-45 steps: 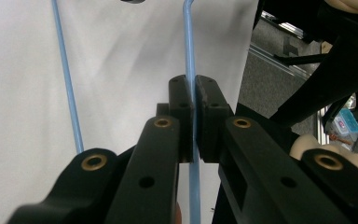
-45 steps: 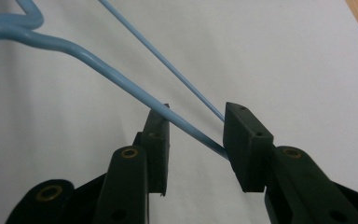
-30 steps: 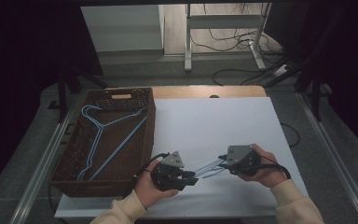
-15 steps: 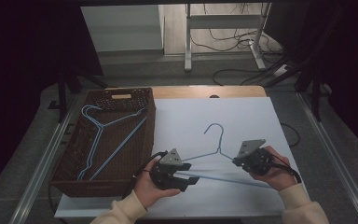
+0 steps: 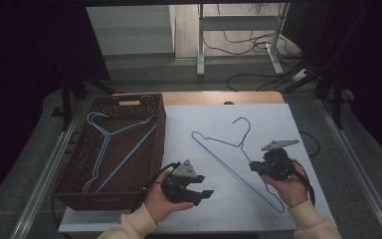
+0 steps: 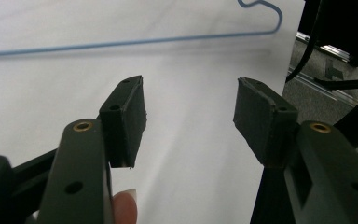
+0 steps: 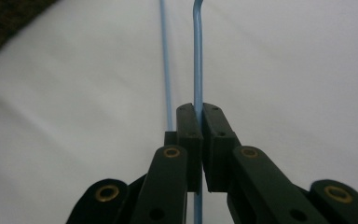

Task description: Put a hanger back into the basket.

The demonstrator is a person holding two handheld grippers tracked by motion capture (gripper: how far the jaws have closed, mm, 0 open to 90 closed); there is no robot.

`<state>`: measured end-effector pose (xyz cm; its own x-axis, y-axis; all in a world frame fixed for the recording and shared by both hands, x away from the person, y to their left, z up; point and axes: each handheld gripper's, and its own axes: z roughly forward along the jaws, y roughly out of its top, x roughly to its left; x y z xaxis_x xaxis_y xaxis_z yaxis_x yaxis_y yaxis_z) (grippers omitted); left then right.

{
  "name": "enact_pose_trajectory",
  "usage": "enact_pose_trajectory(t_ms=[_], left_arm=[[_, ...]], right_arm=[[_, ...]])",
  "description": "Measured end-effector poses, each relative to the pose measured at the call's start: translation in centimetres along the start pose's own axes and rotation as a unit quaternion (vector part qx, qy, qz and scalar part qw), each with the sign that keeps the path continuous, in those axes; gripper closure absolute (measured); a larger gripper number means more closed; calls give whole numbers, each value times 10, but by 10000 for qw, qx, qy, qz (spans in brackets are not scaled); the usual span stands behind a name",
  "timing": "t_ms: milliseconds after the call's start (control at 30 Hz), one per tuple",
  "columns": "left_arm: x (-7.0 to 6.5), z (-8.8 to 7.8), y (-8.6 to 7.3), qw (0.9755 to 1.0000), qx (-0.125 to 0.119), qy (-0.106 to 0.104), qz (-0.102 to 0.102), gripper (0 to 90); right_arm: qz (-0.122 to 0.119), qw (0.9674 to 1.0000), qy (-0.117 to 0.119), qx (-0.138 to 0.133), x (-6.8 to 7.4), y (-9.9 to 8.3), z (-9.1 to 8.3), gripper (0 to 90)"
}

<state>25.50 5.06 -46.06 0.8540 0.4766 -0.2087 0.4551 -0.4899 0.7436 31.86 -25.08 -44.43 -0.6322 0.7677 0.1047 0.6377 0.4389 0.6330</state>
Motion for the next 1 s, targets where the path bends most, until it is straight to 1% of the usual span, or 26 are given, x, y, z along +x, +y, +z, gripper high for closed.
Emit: enact_pose_trajectory(t_ms=[33,167,233,267,400,500,533,567,600,633,700,733,767,833,867,900,933,967,1000], left_arm=[[0,0,0,10000,0,-2,-2,433],[-1,3,0,10000,61,-25,27,433],[-2,7,0,10000,52,-52,22,433],[-3,9,0,9999,87,-67,21,432],[-5,24,0,9997,112,-226,-61,419],[-6,38,2,9985,78,-475,-243,404],[-6,38,2,9985,78,-475,-243,404],[-6,48,4,9978,36,-560,-350,403],[-6,53,5,9969,-33,-612,-485,403],[-5,57,5,9963,-65,-672,-537,402],[-5,67,7,9942,-175,-767,-727,404],[-5,67,7,9942,-175,-767,-727,405],[-5,74,8,9915,-298,-880,-906,411],[-6,80,10,9894,-378,-957,-1024,423],[-6,80,10,9894,-378,-957,-1024,431],[-6,83,10,9886,-414,-982,-1068,431],[-6,85,10,9872,-469,-1015,-1135,443],[-6,90,11,9831,-575,-1172,-1282,449],[-6,90,11,9831,-575,-1172,-1282,455]], right_arm=[[49,9999,97,-20,2,0,1,873],[197,9992,337,-89,13,2,6,873],[214,9990,376,-86,19,4,10,874],[204,9990,388,-84,21,4,12,874],[198,9987,454,-108,27,6,16,874],[235,9984,489,-126,28,6,18,874],[251,9984,481,-144,29,6,18,874],[278,9984,470,-156,29,5,18,874],[302,9982,482,-169,29,5,18,874],[340,9980,486,-203,29,5,18,874],[397,9976,497,-258,30,4,19,875],[428,9974,517,-277,31,3,19,875],[435,9973,524,-292,32,3,19,875],[437,9972,513,-337,34,3,20,875],[441,9971,512,-351,35,3,20,875],[441,9971,512,-351,35,3,20,875],[449,9969,495,-403,36,3,19,876],[450,9969,483,-421,37,3,19,876],[461,9968,486,-437,37,3,19,875]])
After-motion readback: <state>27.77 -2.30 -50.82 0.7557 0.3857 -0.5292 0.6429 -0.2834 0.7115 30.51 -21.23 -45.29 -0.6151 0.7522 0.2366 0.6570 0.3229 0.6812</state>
